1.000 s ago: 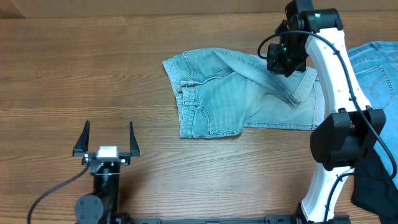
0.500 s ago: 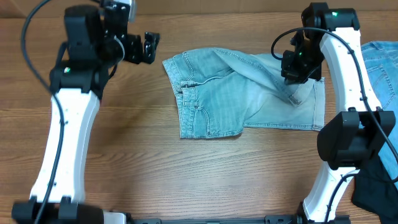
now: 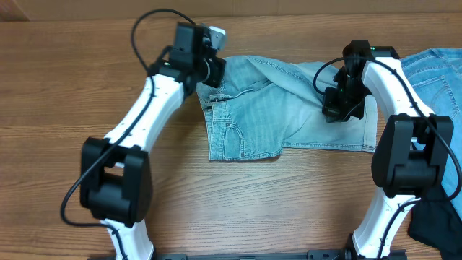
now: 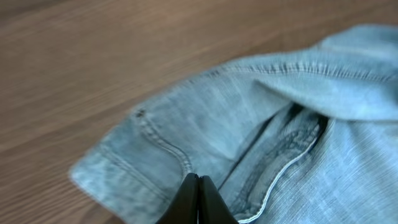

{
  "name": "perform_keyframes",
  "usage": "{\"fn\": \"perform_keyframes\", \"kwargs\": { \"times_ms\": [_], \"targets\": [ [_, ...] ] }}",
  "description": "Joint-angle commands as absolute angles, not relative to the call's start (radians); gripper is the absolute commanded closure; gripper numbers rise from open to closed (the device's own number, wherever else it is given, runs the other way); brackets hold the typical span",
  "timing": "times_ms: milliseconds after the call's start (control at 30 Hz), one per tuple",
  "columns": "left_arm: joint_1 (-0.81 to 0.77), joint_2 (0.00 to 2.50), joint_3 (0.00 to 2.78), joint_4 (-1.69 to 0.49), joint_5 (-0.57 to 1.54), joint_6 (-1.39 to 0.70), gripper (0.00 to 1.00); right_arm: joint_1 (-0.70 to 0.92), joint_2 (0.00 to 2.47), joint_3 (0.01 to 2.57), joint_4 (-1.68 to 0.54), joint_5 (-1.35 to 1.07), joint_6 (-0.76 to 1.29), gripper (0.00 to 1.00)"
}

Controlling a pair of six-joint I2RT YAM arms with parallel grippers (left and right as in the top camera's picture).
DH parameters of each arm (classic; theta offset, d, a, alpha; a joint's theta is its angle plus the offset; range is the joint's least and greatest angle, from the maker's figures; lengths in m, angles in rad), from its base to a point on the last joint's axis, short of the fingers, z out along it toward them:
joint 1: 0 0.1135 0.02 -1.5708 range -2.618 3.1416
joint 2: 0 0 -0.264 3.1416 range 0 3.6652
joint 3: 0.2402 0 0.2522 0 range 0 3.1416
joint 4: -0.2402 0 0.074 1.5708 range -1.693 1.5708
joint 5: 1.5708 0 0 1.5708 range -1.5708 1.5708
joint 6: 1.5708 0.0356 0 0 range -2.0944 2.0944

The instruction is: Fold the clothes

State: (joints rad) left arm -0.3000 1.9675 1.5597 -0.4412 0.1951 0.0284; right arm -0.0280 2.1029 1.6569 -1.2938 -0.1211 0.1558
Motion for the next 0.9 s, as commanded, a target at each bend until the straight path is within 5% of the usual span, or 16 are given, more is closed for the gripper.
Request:
{"fn": "perform_keyframes", "kwargs": {
  "times_ms": [0,367,400,500,600,833,867],
  "targets": [
    [-0.318,2.046,1.58,-0.432,0.138,0.049,0.96,-0.028,2.074,1.642,-1.24,-0.035,0.161,0.96],
    [-0.334,1.921,1.592,-0.565,0.146,-0.143,0.93,-0.028,2.072,1.713,-1.114,0.007,0.025,0.96],
    [-0.336,1.92,1.592,-0.574,0.147,-0.144,0.81,-0.028,2.066,1.726,-1.119,0.007,0.024,0.87],
    [-0.334,1.92,1.592,-0.593,0.145,-0.147,0.66,-0.028,2.025,1.768,-1.135,0.007,-0.005,0.7],
    [-0.336,1.921,1.592,-0.624,0.111,-0.168,0.59,-0.028,1.995,1.768,-1.168,0.006,-0.082,0.45],
    [-0.332,1.922,1.591,-0.69,0.01,-0.262,0.54,-0.028,2.004,1.683,-1.158,-0.054,-0.288,0.43],
    [-0.332,1.922,1.591,-0.699,-0.004,-0.307,0.46,-0.028,2.006,1.666,-1.132,-0.053,-0.305,0.43]
  ]
}}
